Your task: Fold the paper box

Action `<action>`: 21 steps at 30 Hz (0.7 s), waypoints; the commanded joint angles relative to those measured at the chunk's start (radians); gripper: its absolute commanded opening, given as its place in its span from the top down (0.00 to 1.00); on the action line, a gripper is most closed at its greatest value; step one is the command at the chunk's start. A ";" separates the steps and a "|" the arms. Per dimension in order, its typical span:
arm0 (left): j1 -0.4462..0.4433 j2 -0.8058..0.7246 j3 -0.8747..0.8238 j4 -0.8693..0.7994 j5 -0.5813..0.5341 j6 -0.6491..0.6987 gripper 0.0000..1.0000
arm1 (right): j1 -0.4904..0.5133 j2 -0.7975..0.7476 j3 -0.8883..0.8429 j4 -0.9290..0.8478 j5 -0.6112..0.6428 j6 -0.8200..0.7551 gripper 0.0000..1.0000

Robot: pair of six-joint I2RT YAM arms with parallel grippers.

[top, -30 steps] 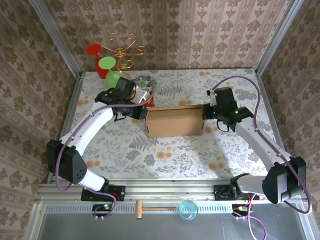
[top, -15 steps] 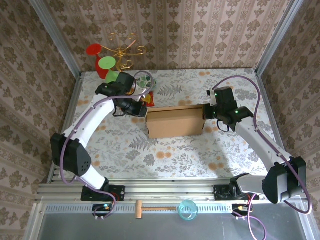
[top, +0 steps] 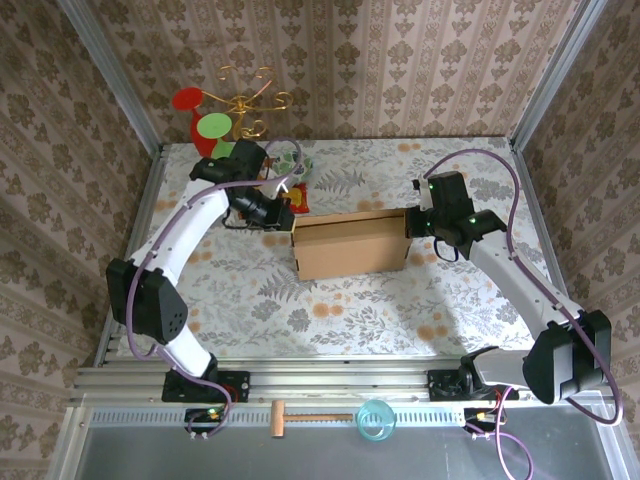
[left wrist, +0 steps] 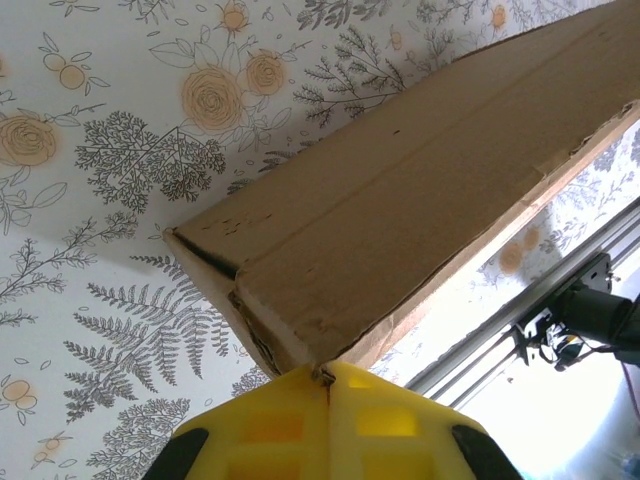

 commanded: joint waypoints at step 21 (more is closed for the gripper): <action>0.019 -0.106 -0.209 0.182 0.077 -0.019 1.00 | 0.010 -0.035 -0.091 0.001 -0.044 -0.037 1.00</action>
